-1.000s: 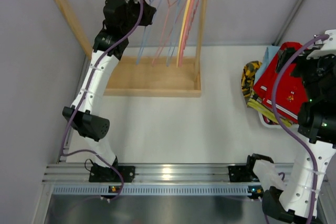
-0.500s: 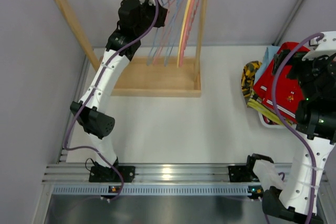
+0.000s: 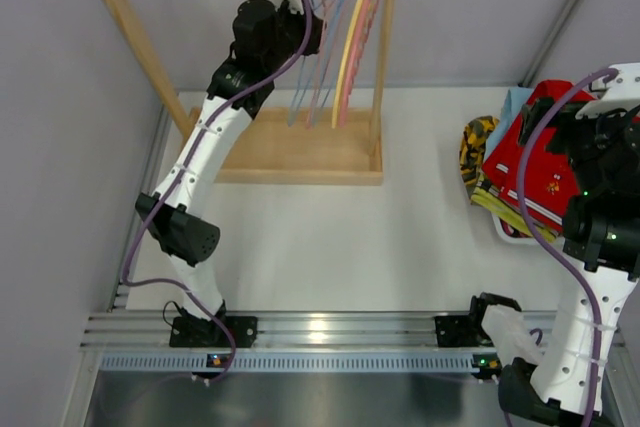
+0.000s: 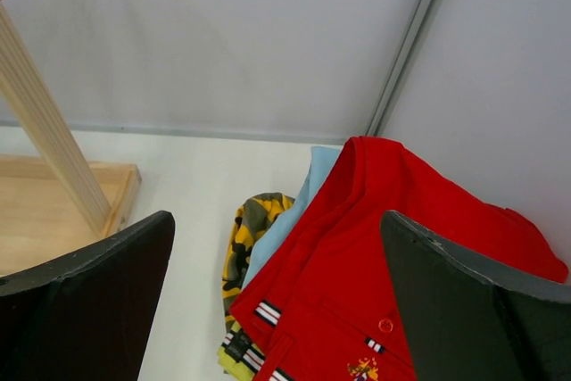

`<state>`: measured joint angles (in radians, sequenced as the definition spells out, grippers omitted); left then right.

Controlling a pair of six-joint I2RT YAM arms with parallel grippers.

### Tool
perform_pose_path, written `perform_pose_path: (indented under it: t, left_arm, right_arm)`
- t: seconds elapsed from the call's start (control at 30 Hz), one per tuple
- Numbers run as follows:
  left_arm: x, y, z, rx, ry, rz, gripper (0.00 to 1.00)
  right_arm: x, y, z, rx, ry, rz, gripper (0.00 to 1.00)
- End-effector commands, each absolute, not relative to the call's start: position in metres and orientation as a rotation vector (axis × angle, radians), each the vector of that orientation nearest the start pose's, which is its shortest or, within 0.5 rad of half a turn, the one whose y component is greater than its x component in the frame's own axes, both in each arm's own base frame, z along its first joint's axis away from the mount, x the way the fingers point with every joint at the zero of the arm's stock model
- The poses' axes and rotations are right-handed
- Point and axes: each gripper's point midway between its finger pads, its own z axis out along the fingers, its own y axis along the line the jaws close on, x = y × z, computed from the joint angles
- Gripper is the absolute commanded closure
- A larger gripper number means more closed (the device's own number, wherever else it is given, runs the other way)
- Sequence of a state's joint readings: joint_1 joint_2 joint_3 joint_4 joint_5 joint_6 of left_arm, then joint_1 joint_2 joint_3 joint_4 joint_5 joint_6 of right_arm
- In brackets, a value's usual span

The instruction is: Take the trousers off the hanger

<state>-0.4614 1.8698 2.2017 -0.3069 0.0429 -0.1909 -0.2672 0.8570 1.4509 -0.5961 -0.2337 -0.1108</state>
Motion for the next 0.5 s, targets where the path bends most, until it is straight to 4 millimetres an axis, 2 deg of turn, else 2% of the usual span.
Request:
perform_pose_path:
  t: [0.0,0.1,0.17,0.23,0.47]
  left_arm:
    - [0.469,-0.249,0.508,0.244,1.457,-0.522,0.77]
    - [0.457,-0.242,0.516,0.245,1.442,-0.516,0.71]
    - [0.453,-0.239,0.514,0.243,1.450,-0.512,0.67]
    - [0.442,-0.234,0.523,0.242,1.431,-0.517,0.58]
    - [0.419,-0.226,0.521,0.250,1.441,-0.540,0.33]
  right_arm:
    - [0.259,-0.034,0.469,-0.059,1.528,-0.113,0.01]
    - [0.259,-0.033,0.469,-0.057,1.528,-0.105,0.01]
    - [0.259,-0.033,0.468,-0.057,1.528,-0.103,0.01]
    - [0.258,-0.033,0.468,-0.057,1.528,-0.103,0.01]
    - [0.261,-0.031,0.457,-0.066,1.543,-0.092,0.01]
